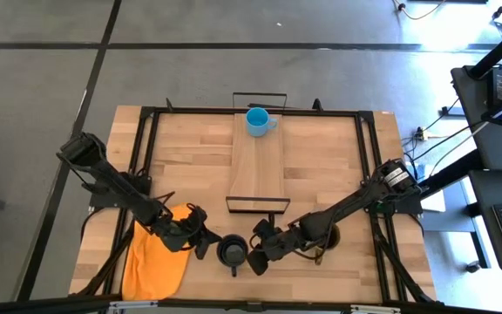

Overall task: Stack small to large cups/mugs on shelf
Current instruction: Put the dark blue mug on the shelf

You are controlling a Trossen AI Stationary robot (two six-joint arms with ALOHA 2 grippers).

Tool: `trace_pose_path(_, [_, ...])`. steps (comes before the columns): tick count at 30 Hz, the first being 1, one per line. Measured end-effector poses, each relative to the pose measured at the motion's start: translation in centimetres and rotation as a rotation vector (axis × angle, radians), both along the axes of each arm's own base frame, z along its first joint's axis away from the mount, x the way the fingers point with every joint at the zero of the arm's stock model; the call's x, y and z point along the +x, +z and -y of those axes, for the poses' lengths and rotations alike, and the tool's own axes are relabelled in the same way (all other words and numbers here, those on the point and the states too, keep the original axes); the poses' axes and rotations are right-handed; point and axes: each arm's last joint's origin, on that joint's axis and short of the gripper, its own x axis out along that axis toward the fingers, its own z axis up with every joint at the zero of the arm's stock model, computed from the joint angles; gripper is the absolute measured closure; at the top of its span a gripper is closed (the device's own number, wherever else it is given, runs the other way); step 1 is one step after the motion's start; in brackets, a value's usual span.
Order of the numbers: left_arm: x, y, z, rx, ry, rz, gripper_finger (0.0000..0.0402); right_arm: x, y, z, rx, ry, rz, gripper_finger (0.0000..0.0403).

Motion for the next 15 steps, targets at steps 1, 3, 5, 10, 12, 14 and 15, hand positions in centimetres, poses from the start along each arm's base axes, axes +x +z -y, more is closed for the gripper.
trace_pose_path(1, [0.2,-0.2,0.1,-0.005,0.001,0.007,0.0393,0.0,0.0,0.0,0.003,0.004,-0.003,0.0391])
trace_pose_path(3, [0.5,-0.5,0.4,-0.018,0.000,0.022,0.0393,0.0,0.0,0.0,0.006,0.009,-0.005,0.0391])
trace_pose_path(5, [0.6,-0.6,0.5,-0.027,0.000,0.033,0.0393,0.0,0.0,0.0,0.009,0.012,-0.007,0.0391])
trace_pose_path(10, [0.4,-0.5,0.7,-0.033,-0.014,0.036,0.0393,0.1,0.0,0.2,0.008,0.007,-0.008,0.0391])
trace_pose_path(12, [0.1,-0.5,1.1,-0.039,-0.033,0.033,0.0393,0.2,0.0,0.4,0.000,0.000,-0.009,0.0391])
trace_pose_path(14, [-0.3,-0.5,1.6,-0.055,-0.062,0.029,0.0393,0.3,0.0,0.7,-0.009,-0.008,-0.006,0.0391])
trace_pose_path(15, [-0.5,-0.5,2.0,-0.072,-0.075,0.027,0.0393,0.4,0.0,0.9,-0.019,-0.014,-0.002,0.0391])
